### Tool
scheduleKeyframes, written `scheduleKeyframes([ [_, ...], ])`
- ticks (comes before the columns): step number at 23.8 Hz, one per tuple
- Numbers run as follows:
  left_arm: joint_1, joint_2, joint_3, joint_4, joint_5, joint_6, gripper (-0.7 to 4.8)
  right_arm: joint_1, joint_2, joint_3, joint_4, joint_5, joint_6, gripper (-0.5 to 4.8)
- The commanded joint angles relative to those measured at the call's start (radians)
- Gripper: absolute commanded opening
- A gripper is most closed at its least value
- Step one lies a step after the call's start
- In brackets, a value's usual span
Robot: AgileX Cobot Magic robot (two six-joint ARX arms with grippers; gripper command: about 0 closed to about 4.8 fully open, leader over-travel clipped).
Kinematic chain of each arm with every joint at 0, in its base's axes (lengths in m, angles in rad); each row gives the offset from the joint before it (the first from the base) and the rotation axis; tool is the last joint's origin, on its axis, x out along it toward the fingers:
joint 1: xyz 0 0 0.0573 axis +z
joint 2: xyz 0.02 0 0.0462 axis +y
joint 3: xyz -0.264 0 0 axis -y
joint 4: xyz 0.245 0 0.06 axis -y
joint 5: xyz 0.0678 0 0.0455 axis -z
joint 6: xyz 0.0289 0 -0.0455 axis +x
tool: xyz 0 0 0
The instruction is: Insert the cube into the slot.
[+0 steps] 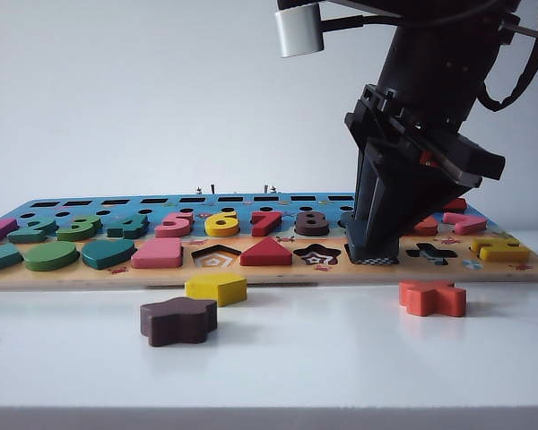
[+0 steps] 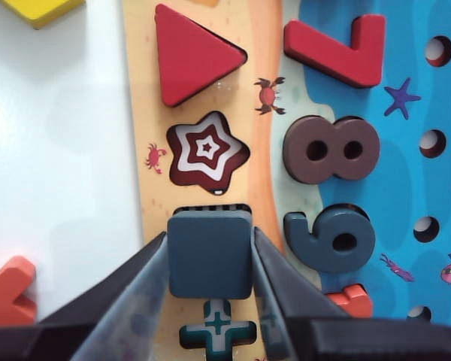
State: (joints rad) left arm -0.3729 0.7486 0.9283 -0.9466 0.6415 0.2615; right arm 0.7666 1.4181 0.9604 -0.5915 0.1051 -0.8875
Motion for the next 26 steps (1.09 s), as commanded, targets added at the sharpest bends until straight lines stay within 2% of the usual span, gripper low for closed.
scheduleKeyframes([
  [1, 0.001, -0.001, 0.004, 0.013, 0.002, 0.0, 0.17, -0.001, -0.002, 0.002, 0.008, -0.003, -0.004, 0.89],
  [26, 0.001, -0.001, 0.004, 0.013, 0.001, 0.001, 0.17, -0.008, 0.0, -0.006, 0.023, 0.004, 0.031, 0.91],
])
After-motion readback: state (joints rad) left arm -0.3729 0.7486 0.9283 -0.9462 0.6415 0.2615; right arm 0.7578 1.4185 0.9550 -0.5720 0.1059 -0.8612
